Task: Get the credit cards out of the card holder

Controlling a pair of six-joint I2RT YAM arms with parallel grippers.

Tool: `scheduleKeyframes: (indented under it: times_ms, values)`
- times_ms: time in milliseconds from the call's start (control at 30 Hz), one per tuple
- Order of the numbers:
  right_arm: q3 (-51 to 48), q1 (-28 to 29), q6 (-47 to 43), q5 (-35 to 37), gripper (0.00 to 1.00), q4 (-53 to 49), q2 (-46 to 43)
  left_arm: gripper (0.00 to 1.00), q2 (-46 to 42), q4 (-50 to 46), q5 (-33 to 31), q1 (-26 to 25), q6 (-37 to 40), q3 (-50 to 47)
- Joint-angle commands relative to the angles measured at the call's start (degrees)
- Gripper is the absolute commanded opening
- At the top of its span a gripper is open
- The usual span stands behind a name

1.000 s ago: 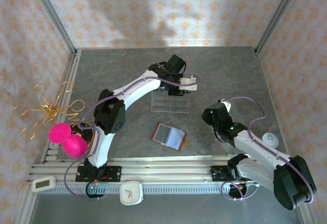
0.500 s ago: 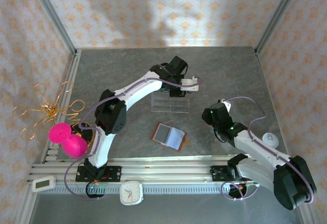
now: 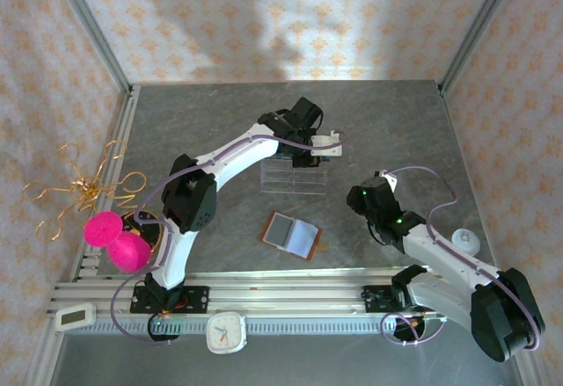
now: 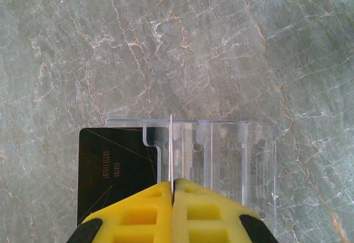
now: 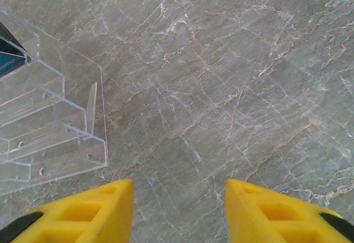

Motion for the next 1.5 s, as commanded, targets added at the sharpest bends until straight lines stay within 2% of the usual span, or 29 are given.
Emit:
scheduleKeyframes:
  times_ms: [0, 267, 600, 1467]
  values:
    - [-0.5, -0.4, -0.7, 0.3, 0.46, 0.8, -0.5, 0.0, -3.8, 1.3, -0.2, -0.6, -1.3, 0.3]
    - [-0.9, -0.4, -0.5, 0.2, 0.46, 1.2, -0.5, 0.0, -5.8, 1.0, -0.6, -0.8, -0.6, -2.6]
    - [-0.6, -0.5, -0.7, 0.4, 0.45, 0.6, -0.7, 0.0, -3.2, 2.1, -2.9, -0.4, -1.7, -3.9]
    - [-0.8, -0.6, -0.7, 0.3, 0.46, 1.1, -0.2, 0.0, -0.5, 2.1, -1.5, -0.2, -2.0, -4.9]
